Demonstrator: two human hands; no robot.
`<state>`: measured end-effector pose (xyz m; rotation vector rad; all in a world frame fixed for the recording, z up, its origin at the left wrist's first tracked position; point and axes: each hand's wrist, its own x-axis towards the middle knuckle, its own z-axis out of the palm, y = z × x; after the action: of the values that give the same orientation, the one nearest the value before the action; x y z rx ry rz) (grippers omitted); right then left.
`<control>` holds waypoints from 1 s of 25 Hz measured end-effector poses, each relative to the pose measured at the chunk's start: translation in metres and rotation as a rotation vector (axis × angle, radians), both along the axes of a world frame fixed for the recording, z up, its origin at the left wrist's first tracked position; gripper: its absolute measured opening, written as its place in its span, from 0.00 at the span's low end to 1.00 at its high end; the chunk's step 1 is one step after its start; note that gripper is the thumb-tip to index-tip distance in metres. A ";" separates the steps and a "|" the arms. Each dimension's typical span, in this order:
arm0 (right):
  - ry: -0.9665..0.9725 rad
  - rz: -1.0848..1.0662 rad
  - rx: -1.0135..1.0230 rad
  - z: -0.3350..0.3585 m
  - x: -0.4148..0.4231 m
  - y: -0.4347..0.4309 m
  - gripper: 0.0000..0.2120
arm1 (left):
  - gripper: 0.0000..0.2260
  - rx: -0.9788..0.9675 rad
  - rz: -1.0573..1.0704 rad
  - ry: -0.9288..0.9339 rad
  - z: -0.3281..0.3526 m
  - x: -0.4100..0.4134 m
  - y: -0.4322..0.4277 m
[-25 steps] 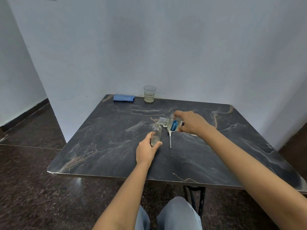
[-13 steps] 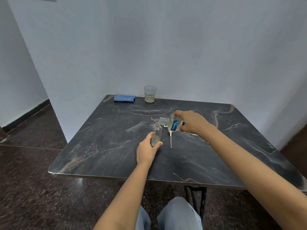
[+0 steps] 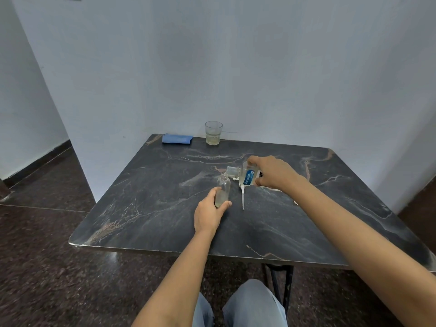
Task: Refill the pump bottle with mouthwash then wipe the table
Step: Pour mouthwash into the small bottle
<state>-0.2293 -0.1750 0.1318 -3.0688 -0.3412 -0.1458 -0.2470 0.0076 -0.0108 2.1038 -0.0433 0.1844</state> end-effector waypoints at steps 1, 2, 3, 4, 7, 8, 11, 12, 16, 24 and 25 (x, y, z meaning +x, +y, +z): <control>-0.001 0.000 -0.006 0.001 0.000 0.000 0.22 | 0.22 0.000 0.000 0.000 0.000 0.000 0.000; -0.003 0.001 -0.012 0.001 0.000 0.001 0.22 | 0.22 -0.001 -0.001 0.000 0.000 0.000 0.000; -0.006 0.002 -0.019 0.001 -0.001 0.001 0.22 | 0.21 -0.002 -0.002 0.000 0.000 0.000 0.000; -0.008 0.004 -0.022 0.002 -0.001 0.002 0.22 | 0.22 -0.002 -0.002 0.000 0.000 0.000 0.000; -0.011 0.004 -0.034 0.004 -0.002 0.003 0.21 | 0.22 -0.001 -0.004 -0.001 0.000 0.000 0.000; -0.014 0.001 -0.042 0.005 -0.002 0.003 0.21 | 0.22 -0.002 -0.006 -0.001 0.000 0.000 0.000; -0.011 -0.001 -0.042 0.006 -0.002 0.004 0.21 | 0.22 -0.001 -0.005 0.005 -0.001 0.000 0.001; -0.005 -0.001 -0.037 0.006 -0.003 0.005 0.21 | 0.22 0.001 -0.004 0.008 -0.001 0.000 0.001; 0.002 0.003 -0.038 0.007 -0.005 0.006 0.21 | 0.23 0.009 -0.002 0.014 0.000 0.001 0.000; 0.011 0.002 -0.040 0.012 -0.009 0.009 0.21 | 0.22 0.015 0.004 0.007 0.000 0.001 0.000; 0.010 0.003 -0.039 0.012 -0.009 0.009 0.21 | 0.22 0.014 0.004 0.010 0.000 0.001 0.000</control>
<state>-0.2384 -0.1663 0.1442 -3.1060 -0.3522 -0.1246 -0.2456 0.0077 -0.0104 2.1190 -0.0351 0.1768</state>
